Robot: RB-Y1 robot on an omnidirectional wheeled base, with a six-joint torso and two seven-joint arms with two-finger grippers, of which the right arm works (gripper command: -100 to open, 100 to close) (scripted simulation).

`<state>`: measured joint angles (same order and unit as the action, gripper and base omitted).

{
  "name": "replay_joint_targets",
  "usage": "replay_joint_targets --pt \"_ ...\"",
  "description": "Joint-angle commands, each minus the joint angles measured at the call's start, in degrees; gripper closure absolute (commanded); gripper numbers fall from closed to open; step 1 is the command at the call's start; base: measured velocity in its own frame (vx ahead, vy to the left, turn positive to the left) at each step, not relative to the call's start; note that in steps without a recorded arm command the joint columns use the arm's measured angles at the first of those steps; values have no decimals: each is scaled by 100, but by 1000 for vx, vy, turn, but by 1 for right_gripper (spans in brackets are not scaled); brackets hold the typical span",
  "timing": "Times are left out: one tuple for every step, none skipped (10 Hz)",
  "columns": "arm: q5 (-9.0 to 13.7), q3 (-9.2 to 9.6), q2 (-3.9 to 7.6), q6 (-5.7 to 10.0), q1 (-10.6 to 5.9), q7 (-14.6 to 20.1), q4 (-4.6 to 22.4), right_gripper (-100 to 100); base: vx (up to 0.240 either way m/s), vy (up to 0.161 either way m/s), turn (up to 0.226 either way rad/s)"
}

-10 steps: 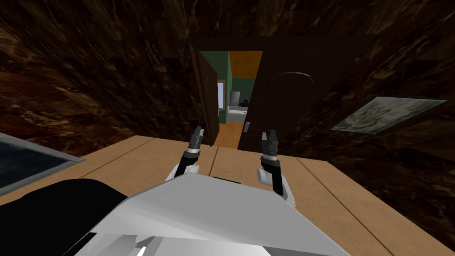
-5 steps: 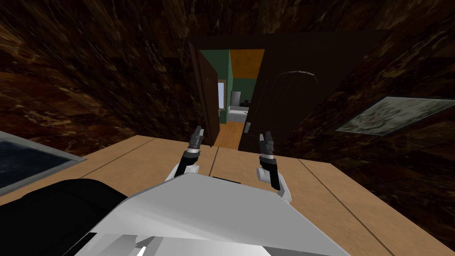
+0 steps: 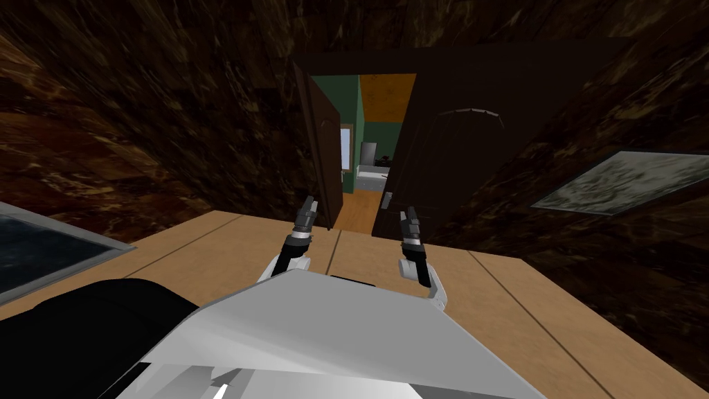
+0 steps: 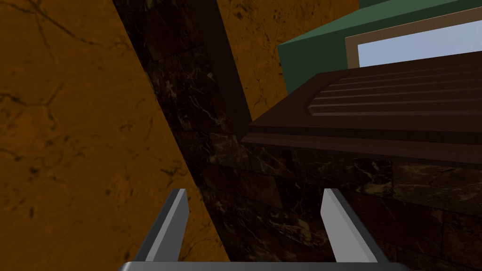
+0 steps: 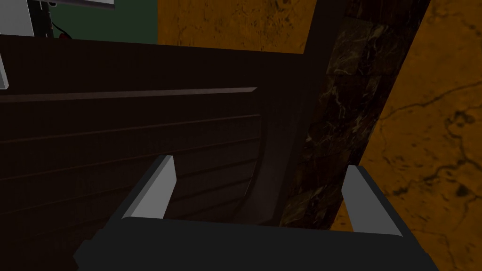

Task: Push the door open

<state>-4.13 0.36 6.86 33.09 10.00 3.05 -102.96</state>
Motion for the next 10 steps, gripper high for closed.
replay_joint_targets --pt "0 -10 27 -51 -79 43 176 -100 46 0 16" --pt "8 -40 90 -61 -227 121 425 -100 53 -6 29" --pt "8 -40 90 -61 -227 121 486 -100 45 -7 16" --pt "15 -70 155 -71 -377 201 730 -100 49 2 27" --pt "15 -70 155 -71 -377 201 798 -100 42 1 17" --pt "23 -100 219 -82 -529 282 1011 -100 52 6 28" --pt "23 -100 219 -82 -529 282 1116 -100 47 4 15" --pt "30 -130 284 -92 -681 362 1280 -100 53 -4 27" --pt "30 -130 284 -92 -681 362 1435 -100 48 -6 20" --pt "38 -161 349 -103 -834 443 1624 -100 55 -2 30"
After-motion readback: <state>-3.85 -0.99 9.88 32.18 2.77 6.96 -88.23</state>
